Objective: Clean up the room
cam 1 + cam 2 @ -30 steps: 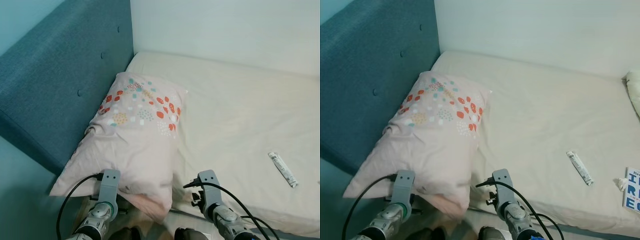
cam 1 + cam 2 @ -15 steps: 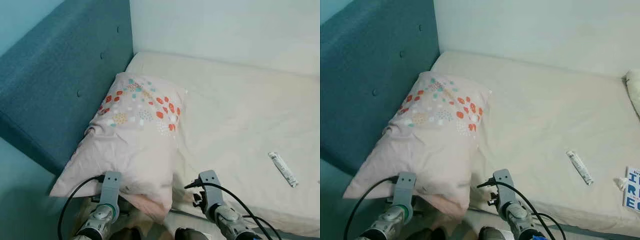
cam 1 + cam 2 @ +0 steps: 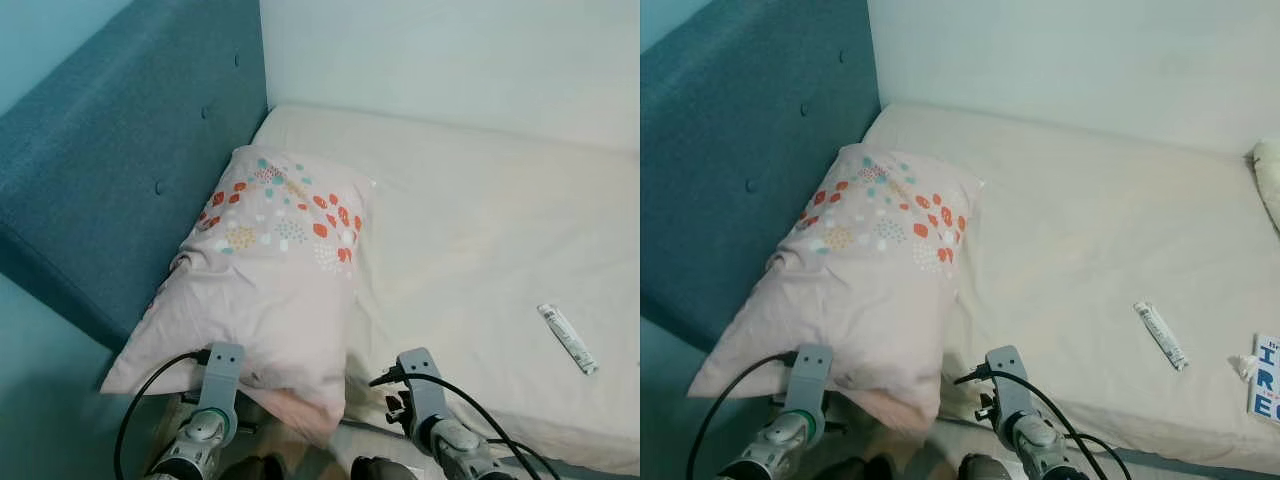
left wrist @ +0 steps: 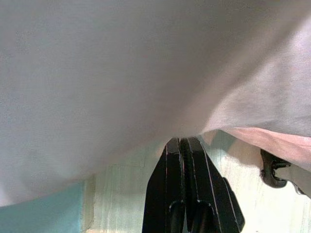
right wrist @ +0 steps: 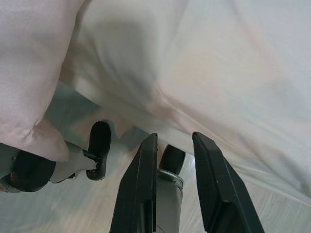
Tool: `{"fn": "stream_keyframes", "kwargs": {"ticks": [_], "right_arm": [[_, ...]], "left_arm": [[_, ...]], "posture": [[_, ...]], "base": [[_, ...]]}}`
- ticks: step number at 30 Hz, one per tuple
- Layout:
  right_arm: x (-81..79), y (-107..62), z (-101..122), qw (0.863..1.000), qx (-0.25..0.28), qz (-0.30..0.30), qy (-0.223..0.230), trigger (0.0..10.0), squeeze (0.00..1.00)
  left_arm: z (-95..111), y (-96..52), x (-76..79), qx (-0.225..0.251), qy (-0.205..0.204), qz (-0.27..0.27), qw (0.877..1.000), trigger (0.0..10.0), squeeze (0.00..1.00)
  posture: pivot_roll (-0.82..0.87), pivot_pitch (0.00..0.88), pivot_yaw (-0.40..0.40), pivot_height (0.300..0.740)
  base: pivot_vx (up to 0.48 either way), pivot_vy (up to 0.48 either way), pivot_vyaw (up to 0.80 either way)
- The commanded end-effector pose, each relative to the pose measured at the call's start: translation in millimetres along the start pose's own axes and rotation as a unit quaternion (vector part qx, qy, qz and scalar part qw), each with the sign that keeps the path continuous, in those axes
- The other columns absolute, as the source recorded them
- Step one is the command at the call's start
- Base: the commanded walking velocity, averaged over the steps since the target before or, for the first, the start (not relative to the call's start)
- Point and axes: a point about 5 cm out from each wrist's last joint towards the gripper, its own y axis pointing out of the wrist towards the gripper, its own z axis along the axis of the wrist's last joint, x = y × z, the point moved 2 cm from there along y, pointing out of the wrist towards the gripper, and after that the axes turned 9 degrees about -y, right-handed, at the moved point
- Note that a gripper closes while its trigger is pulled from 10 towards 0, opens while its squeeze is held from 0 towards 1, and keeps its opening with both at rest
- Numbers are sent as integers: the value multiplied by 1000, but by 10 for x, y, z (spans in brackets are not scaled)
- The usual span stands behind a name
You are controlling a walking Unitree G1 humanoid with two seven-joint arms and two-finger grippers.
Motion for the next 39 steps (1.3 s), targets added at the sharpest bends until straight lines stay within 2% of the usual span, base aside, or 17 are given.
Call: {"fn": "stream_keyframes", "kwargs": {"ticks": [1, 5, 14, 17, 19, 22, 25, 28, 29, 30, 31, 33, 36, 39], "right_arm": [[13, -26, -71, 1000, -7, 1, 3, 10000, 0], [28, -23, -48, 1000, -4, 3, -4, 10000, 0], [27, -13, -15, 1000, 1, 7, -1, 10000, 0], [23, -13, -19, 1000, 2, 1, 7, 10000, 0], [14, -10, -16, 1000, 1, 5, 2, 10000, 0], [26, -22, -54, 1000, -7, 5, 2, 10000, 0], [100, -16, 3, 999, 5, -15, 28, 10000, 0], [87, -2, 52, 1000, 9, -2, 11, 10000, 0], [70, 7, 74, 1000, 8, 8, -7, 10000, 0], [48, 17, 94, 1000, 8, 15, -14, 10000, 0], [23, 27, 123, 999, 12, 23, -36, 10000, 0], [6, 33, 145, 998, 14, 28, -51, 10000, 0], [-3, 41, 170, 998, 18, 29, -56, 10000, 0], [-77, 65, 208, 998, 21, 35, -49, 10000, 0]], "left_arm": [[-90, -16, 29, -10, 1, -1, 1000, 10000, 0], [-73, -13, 48, -8, 10, -5, 1000, 10000, 0], [33, -1, 80, 17, -8, -1, 1000, 10000, 0], [25, -2, 125, 15, 27, -18, 999, 10000, 0], [18, -4, 117, 15, 23, -15, 1000, 10000, 0], [-12, -7, 68, 9, -13, -1, 1000, 10000, 0], [-47, -14, -29, 4, -5, 12, 1000, 10000, 0], [-63, -21, -73, 5, -14, 19, 1000, 10000, 0], [-41, -19, -72, 10, -23, 16, 1000, 10000, 0], [-26, -17, -67, 14, -14, 14, 1000, 10000, 0], [-33, -19, -65, 13, -21, 11, 1000, 10000, 0], [-39, -20, -65, 12, -27, 10, 1000, 10000, 0], [-46, -18, -53, 7, -28, 3, 1000, 10000, 0], [-17, -9, -18, 5, -27, -10, 1000, 10000, 0]], "posture": [[61, 88, 44, 740], [63, 92, 49, 740], [70, 92, 70, 740], [78, 101, 68, 740], [82, 97, 76, 740], [72, 92, 92, 740], [82, 94, 90, 740], [89, 99, 82, 740], [84, 77, 79, 740], [84, 94, 78, 740], [86, 90, 80, 740], [83, 88, 82, 740], [79, 100, 81, 740], [85, 99, 79, 740]], "base": [[0, 0, 0], [0, 0, 0], [0, 0, 0], [0, 0, 0], [0, 0, 0], [0, 0, 0], [0, 0, 0], [0, 0, 0], [0, 0, 0], [0, 0, 0], [0, 0, 0], [0, 0, 0], [0, 0, 0], [0, 0, 0]]}}
